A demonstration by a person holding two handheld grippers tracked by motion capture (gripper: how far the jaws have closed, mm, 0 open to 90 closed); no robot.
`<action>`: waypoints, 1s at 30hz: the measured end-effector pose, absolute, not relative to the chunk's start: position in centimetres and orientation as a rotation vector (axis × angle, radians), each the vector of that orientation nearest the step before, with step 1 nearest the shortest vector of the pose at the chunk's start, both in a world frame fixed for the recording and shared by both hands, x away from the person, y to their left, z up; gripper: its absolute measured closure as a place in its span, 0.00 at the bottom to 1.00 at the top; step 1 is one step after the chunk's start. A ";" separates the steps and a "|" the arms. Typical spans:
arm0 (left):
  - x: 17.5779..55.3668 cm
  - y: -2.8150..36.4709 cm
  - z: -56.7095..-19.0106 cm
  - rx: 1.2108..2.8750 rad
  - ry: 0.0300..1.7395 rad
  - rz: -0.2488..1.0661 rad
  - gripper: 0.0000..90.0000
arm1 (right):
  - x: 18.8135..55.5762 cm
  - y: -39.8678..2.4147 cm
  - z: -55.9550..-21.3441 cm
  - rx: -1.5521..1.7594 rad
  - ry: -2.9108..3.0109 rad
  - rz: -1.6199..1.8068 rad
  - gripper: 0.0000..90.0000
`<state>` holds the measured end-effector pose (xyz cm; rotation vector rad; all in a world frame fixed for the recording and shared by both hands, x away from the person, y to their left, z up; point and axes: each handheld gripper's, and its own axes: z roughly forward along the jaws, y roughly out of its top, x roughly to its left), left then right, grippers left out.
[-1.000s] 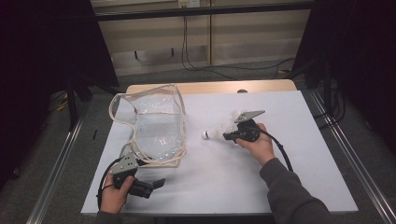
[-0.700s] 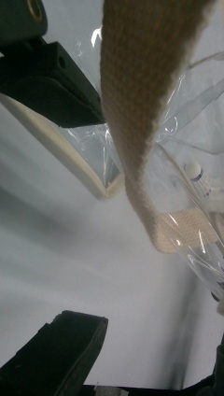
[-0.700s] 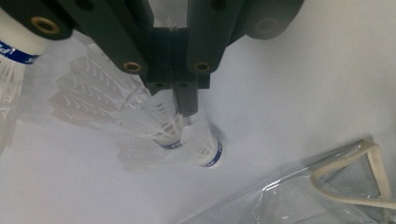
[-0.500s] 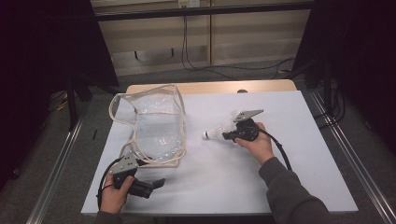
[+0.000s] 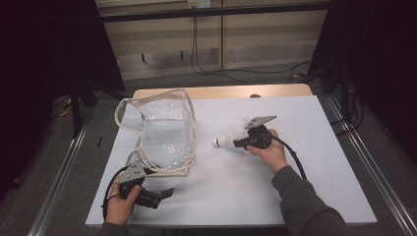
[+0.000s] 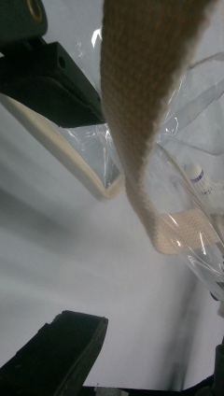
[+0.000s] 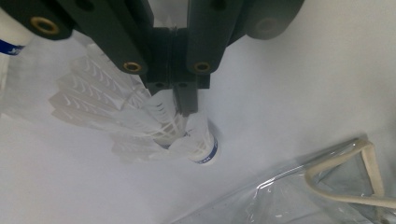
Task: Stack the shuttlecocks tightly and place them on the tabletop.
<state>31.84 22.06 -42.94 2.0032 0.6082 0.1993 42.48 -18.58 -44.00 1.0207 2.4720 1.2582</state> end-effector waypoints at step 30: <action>31.9 22.1 -42.9 2.003 0.608 0.201 0.04 | 42.5 -18.1 -44.3 0.996 2.483 1.240 0.98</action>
